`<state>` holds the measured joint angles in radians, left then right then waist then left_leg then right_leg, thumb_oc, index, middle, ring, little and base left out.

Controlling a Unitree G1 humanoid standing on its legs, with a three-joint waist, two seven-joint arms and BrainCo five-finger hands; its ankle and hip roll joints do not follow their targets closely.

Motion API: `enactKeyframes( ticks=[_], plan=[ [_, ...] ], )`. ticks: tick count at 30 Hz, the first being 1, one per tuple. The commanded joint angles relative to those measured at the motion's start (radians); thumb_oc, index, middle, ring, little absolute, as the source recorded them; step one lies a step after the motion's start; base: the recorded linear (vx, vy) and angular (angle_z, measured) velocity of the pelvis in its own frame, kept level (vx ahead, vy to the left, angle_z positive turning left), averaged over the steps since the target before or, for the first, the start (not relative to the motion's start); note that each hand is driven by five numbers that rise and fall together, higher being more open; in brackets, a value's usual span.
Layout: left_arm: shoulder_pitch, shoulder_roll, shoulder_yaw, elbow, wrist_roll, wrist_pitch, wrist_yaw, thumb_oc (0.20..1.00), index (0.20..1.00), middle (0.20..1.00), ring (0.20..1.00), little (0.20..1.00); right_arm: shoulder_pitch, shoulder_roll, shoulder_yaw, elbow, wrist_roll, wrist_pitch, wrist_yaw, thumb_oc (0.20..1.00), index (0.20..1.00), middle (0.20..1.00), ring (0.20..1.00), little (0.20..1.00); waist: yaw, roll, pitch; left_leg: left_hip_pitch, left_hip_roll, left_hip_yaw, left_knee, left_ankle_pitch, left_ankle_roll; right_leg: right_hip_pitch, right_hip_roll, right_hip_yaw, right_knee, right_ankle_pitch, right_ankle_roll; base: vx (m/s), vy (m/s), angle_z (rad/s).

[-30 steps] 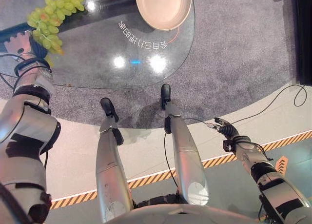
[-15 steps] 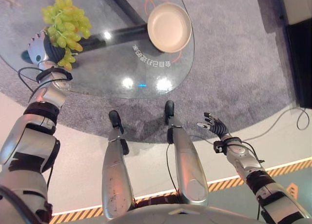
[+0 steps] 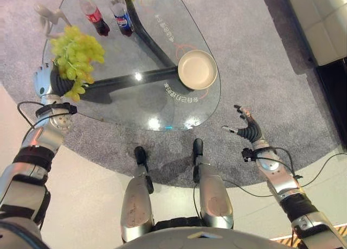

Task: Pick up fruits into the plate

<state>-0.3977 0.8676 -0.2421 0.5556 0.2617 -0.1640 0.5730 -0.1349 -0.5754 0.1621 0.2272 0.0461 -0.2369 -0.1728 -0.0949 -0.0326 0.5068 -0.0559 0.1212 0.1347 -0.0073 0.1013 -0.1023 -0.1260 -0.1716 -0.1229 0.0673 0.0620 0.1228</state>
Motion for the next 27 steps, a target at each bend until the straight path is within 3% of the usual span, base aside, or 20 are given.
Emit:
enactKeyframes(
  ticks=[1,5,10,13,16,21,23,27],
  plan=[
    [0.049,-0.015,0.050,-0.027,0.049,-0.072,-0.034,0.200,0.200,0.200,0.200,0.200,0.021,-0.083,-0.029,-0.035,-0.022,-0.071,0.040,1.000,1.000,1.000,1.000,1.000,0.016,0.027,-0.216,-0.049,-0.084,0.010,0.091,-0.162,0.023,0.022,0.013,-0.051,0.044,-0.114,0.002,0.11,-0.020,0.00],
    [0.116,-0.020,0.041,-0.117,0.088,-0.094,-0.141,0.200,0.200,0.200,0.200,0.200,-0.036,-0.138,-0.024,-0.059,-0.013,-0.046,0.139,1.000,1.000,1.000,1.000,1.000,0.046,0.033,-0.283,0.009,-0.081,0.000,0.083,-0.174,0.027,0.085,0.008,-0.066,0.028,-0.116,0.003,0.15,-0.024,0.05],
    [0.122,0.031,0.016,-0.210,0.100,-0.141,-0.341,0.200,0.200,0.200,0.200,0.200,-0.136,-0.206,0.021,-0.096,0.062,0.019,0.320,1.000,1.000,1.000,1.000,1.000,0.075,0.030,-0.346,0.074,-0.064,0.000,0.051,-0.174,0.024,0.158,0.003,-0.087,-0.009,-0.110,0.010,0.10,-0.040,0.06],
    [0.082,0.084,-0.028,-0.297,-0.001,-0.200,-0.542,0.200,0.200,0.200,0.200,0.200,-0.220,-0.231,0.083,-0.112,0.179,0.099,0.469,1.000,1.000,1.000,1.000,1.000,0.087,0.028,-0.365,0.089,-0.053,0.004,0.035,-0.168,0.019,0.177,0.002,-0.098,-0.022,-0.105,0.012,-0.02,-0.033,0.03],
    [0.045,0.117,-0.075,-0.349,-0.080,-0.204,-0.626,0.200,0.200,0.200,0.200,0.200,-0.303,-0.231,0.178,-0.106,0.251,0.119,0.590,1.000,1.000,1.000,1.000,1.000,0.098,0.029,-0.378,0.113,-0.047,0.005,0.022,-0.164,0.020,0.200,0.000,-0.111,-0.031,-0.102,0.013,0.00,0.000,0.00],
    [0.010,0.147,-0.101,-0.409,-0.105,-0.213,-0.722,0.200,0.200,0.200,0.200,0.200,-0.375,-0.213,0.264,-0.174,0.369,0.210,0.714,1.000,1.000,1.000,1.000,1.000,0.108,0.026,-0.394,0.133,-0.038,0.012,0.019,-0.164,0.018,0.227,-0.003,-0.117,-0.046,-0.101,0.013,0.01,-0.023,0.03],
    [-0.019,0.167,-0.122,-0.446,-0.120,-0.198,-0.770,0.200,0.200,0.200,0.200,0.200,-0.397,-0.203,0.299,-0.223,0.423,0.279,0.727,1.000,1.000,1.000,1.000,1.000,0.110,0.026,-0.397,0.133,-0.035,0.014,0.020,-0.164,0.017,0.227,-0.003,-0.114,-0.047,-0.100,0.014,0.00,0.000,0.00],
    [-0.088,0.193,-0.180,-0.494,-0.130,-0.179,-0.846,0.200,0.200,0.200,0.200,0.200,-0.459,-0.174,0.373,-0.298,0.472,0.342,0.744,1.000,1.000,1.000,1.000,1.000,0.110,0.035,-0.384,0.132,-0.035,0.007,0.023,-0.164,0.019,0.227,-0.003,-0.107,-0.045,-0.103,0.012,-0.06,0.005,-0.02]
  ],
)
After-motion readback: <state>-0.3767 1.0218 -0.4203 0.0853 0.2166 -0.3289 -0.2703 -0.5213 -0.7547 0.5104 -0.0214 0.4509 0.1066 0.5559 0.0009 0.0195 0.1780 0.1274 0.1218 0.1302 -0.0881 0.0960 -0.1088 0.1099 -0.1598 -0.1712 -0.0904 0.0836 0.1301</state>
